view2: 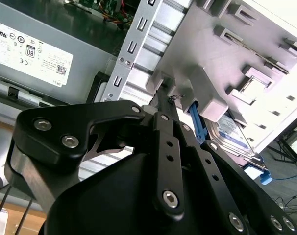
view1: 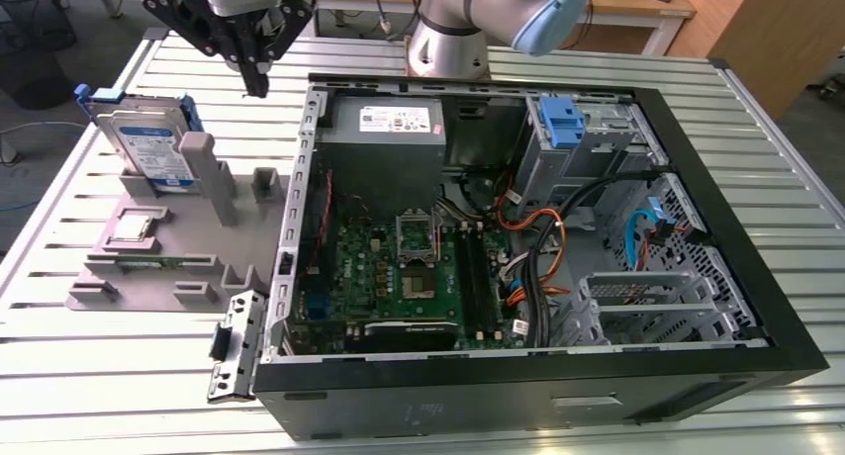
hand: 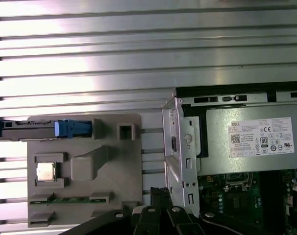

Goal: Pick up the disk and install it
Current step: 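Reach for the disk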

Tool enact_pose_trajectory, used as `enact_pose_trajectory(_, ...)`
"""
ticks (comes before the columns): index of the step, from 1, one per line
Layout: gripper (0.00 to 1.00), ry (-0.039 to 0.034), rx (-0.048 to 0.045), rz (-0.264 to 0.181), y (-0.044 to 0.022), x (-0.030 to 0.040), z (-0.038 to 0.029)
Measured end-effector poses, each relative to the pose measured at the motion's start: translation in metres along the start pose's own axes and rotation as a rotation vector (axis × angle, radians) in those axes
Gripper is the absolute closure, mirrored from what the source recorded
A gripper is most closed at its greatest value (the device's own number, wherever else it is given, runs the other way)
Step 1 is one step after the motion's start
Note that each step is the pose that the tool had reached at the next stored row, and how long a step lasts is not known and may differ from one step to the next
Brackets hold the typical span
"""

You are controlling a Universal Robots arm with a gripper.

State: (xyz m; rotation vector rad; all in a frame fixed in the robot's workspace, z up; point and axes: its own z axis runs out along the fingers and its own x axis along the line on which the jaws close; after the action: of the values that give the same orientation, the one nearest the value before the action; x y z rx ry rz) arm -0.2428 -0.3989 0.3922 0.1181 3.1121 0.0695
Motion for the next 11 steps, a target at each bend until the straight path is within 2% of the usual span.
enact_pose_trajectory(1, 0.90, -0.0002, 0.0000, 0.000, -0.0001, 0.0019, 0.0000)
enact_pose_trajectory(2, 0.90, -0.0010, -0.0002, 0.000, -0.0006, 0.0078, -0.0001)
enact_pose_trajectory(11, 0.90, -0.0009, -0.0001, 0.000, -0.0007, 0.0086, -0.0002)
